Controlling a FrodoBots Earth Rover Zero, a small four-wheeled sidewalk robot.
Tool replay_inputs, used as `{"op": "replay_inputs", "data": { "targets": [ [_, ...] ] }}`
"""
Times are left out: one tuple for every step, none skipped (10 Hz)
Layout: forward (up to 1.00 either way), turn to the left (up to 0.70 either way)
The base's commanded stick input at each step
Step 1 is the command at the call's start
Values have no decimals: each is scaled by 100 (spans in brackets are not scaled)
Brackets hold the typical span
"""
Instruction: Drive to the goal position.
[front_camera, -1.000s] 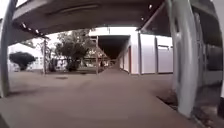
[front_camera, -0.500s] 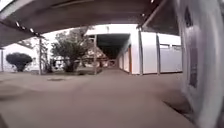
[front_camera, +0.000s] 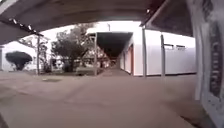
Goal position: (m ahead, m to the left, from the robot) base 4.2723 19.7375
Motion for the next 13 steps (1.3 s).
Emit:
{"op": "replay_inputs", "data": {
  "targets": [
    [85,0],
    [85,0],
    [85,0],
    [85,13],
    [85,34],
    [85,34],
    [85,34],
    [85,34],
    [85,34],
    [85,34],
    [85,34],
    [85,34],
    [85,34]
  ]
}}
